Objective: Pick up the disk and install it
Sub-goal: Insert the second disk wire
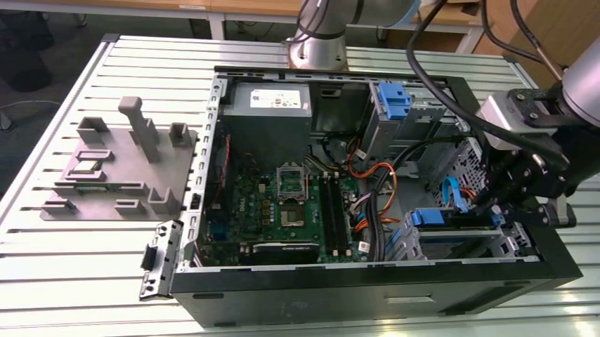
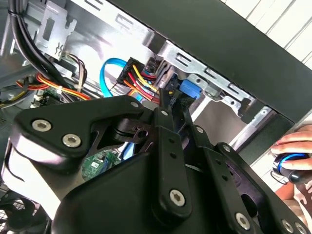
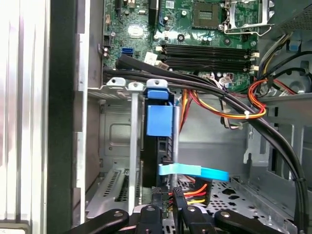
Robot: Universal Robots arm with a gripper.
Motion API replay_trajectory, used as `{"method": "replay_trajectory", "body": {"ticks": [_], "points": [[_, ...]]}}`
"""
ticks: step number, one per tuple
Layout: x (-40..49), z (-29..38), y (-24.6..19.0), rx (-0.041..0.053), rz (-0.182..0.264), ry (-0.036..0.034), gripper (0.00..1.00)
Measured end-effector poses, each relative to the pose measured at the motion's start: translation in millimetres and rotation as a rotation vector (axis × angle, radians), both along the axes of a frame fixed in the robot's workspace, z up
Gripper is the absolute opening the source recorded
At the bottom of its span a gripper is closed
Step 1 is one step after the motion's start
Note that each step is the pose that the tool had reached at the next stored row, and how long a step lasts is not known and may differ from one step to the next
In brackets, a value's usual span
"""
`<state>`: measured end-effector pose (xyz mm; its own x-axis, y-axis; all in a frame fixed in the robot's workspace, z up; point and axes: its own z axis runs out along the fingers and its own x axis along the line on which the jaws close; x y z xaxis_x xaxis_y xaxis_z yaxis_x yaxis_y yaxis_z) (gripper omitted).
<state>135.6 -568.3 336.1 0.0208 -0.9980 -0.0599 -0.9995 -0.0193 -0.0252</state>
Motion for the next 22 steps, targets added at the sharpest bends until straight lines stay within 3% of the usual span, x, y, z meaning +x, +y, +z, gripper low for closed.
{"method": "replay_trajectory", "body": {"ticks": [7, 22], "points": [[0.5, -0.4, -1.5, 0.0097, 0.0, 0.0, 0.24], [3.6, -0.9, -1.5, 0.0104, 0.0, 0.0, 0.24]]}}
